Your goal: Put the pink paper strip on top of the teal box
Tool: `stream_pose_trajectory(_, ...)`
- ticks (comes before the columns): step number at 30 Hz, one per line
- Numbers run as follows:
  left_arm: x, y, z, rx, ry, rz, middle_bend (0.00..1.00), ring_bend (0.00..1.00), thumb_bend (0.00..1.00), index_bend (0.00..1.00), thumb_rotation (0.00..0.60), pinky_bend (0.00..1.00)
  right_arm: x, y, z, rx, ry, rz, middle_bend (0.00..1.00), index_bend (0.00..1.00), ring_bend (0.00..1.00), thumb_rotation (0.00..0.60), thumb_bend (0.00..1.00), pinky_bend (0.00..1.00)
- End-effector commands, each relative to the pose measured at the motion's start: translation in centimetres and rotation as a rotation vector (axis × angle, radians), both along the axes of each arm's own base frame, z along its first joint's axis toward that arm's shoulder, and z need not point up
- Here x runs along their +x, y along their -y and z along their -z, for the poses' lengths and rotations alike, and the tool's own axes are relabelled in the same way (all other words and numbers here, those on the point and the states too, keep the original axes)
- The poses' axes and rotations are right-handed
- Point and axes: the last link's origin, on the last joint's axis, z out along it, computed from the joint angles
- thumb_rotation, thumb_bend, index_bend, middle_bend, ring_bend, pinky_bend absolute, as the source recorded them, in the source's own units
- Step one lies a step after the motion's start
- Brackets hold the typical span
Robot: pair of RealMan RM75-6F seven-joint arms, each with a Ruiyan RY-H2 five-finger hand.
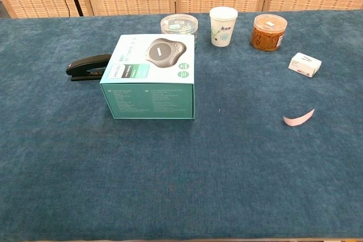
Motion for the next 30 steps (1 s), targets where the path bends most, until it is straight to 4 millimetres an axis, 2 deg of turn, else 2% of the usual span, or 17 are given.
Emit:
stream_pose_trajectory(1, 0.0, 0.0, 0.0, -0.003, 0.002, -0.003, 0.0, 0.0, 0.0, 0.0, 0.6, 0.0, 0.0, -0.1, 0.1, 0.006, 0.003, -0.001, 0.0, 0.0, 0.0, 0.6, 0.0, 0.0)
stream_pose_trajectory(5, 0.1, 0.1, -0.1, 0.003, 0.003, 0.001, 0.0, 0.0, 0.0, 0.0, 0.6, 0.0, 0.2, 0.1, 0.5, 0.033, 0.004, -0.014, 0.0, 0.0, 0.0, 0.6, 0.0, 0.0)
stream_pose_trajectory(12, -0.2, -0.2, -0.5, 0.011, 0.03, -0.017, 0.0, 0.0, 0.0, 0.0, 0.6, 0.0, 0.2, 1.8, 2.4, 0.149, -0.034, -0.05, 0.0, 0.01, 0.0, 0.6, 0.0, 0.0)
stream_pose_trajectory(17, 0.0, 0.1, -0.7, 0.023, 0.036, -0.011, 0.0, 0.0, 0.0, 0.0, 0.6, 0.0, 0.9, 3.3, 3.4, 0.202, -0.056, -0.098, 0.0, 0.09, 0.0, 0.6, 0.0, 0.0)
stream_pose_trajectory(22, 0.0, 0.0, -0.4, 0.01, 0.035, -0.012, 0.0, 0.0, 0.0, 0.0, 0.6, 0.0, 1.5, 6.2, 5.4, 0.271, -0.087, -0.158, 0.0, 0.14, 0.0, 0.6, 0.0, 0.0)
stream_pose_trajectory(26, -0.1, -0.1, -0.4, 0.01, 0.037, -0.016, 0.0, 0.0, 0.0, 0.0, 0.6, 0.0, 1.9, 7.6, 6.7, 0.321, -0.07, -0.176, 0.0, 0.23, 0.0, 0.6, 0.0, 0.0)
stream_pose_trajectory(30, -0.1, 0.0, -0.6, 0.013, 0.045, -0.017, 0.0, 0.0, 0.0, 0.0, 0.6, 0.0, 2.2, 9.0, 8.7, 0.399, -0.095, -0.194, 0.0, 0.26, 0.0, 0.6, 0.02, 0.0)
